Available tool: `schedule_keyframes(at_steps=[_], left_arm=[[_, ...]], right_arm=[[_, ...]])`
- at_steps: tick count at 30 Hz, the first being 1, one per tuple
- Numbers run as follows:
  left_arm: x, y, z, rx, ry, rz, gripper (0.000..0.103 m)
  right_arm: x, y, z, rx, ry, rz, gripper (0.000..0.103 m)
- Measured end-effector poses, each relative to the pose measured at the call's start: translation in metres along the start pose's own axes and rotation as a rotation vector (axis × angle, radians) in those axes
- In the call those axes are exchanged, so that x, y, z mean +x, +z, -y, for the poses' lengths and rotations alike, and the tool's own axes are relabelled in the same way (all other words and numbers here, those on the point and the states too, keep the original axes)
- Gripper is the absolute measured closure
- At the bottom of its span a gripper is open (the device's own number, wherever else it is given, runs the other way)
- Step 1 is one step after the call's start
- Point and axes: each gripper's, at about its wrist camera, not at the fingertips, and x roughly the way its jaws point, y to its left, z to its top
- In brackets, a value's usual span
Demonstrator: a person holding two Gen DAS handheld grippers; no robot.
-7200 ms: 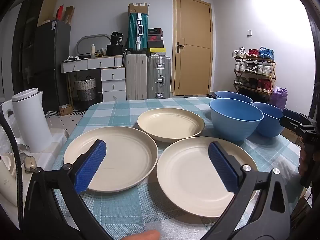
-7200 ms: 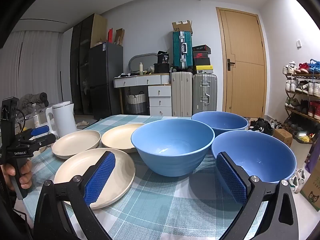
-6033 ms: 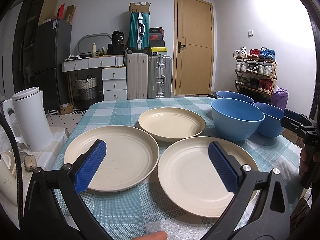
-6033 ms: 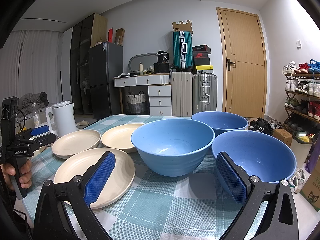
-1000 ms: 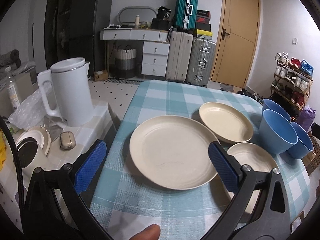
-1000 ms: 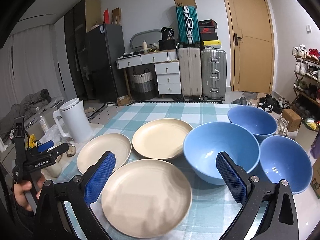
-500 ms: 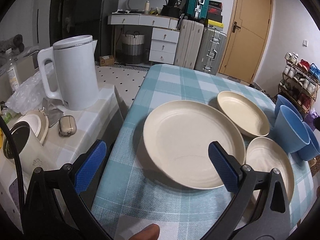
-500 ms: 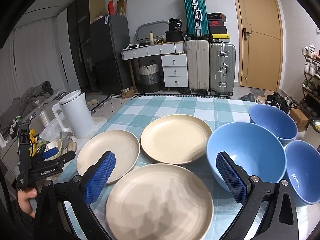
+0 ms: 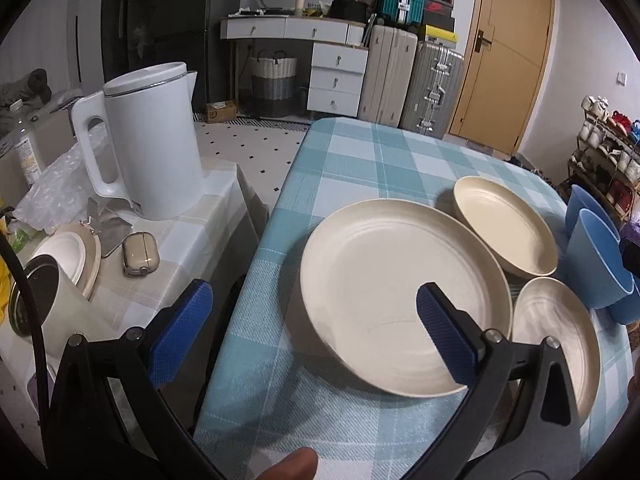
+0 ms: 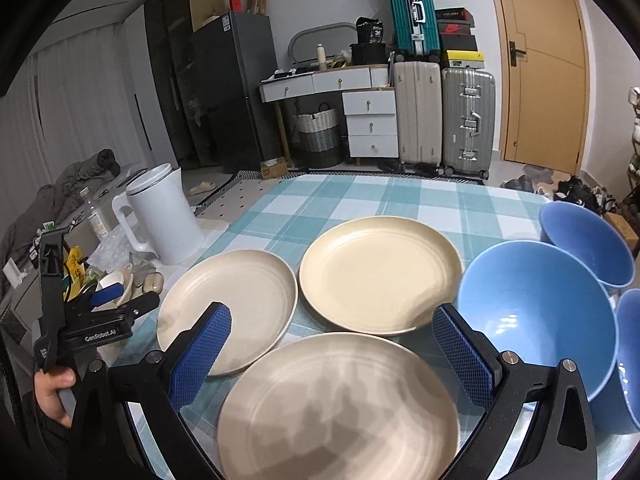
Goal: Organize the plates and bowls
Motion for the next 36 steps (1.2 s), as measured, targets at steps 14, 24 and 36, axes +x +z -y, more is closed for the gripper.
schedule_keyframes(at_steps=[14, 24, 36], left_arm=[[0.031, -0.004, -0.001, -0.006, -0.009, -0.063, 0.001], [0.045, -0.012, -0.015, -0.05, -0.019, -0.099, 0.005], [0.055, -0.018, -0.015, -0.064, -0.09, -0.146, 0.039]], right_arm=[[0.044, 0.002, -0.019, -0.038, 0.024, -0.074, 0.0], [0.088, -0.005, -0.039, -0.108, 0.062, -0.165, 0.009], [0.13, -0.008, -0.049, -0.109, 0.109, -0.26, 0.029]])
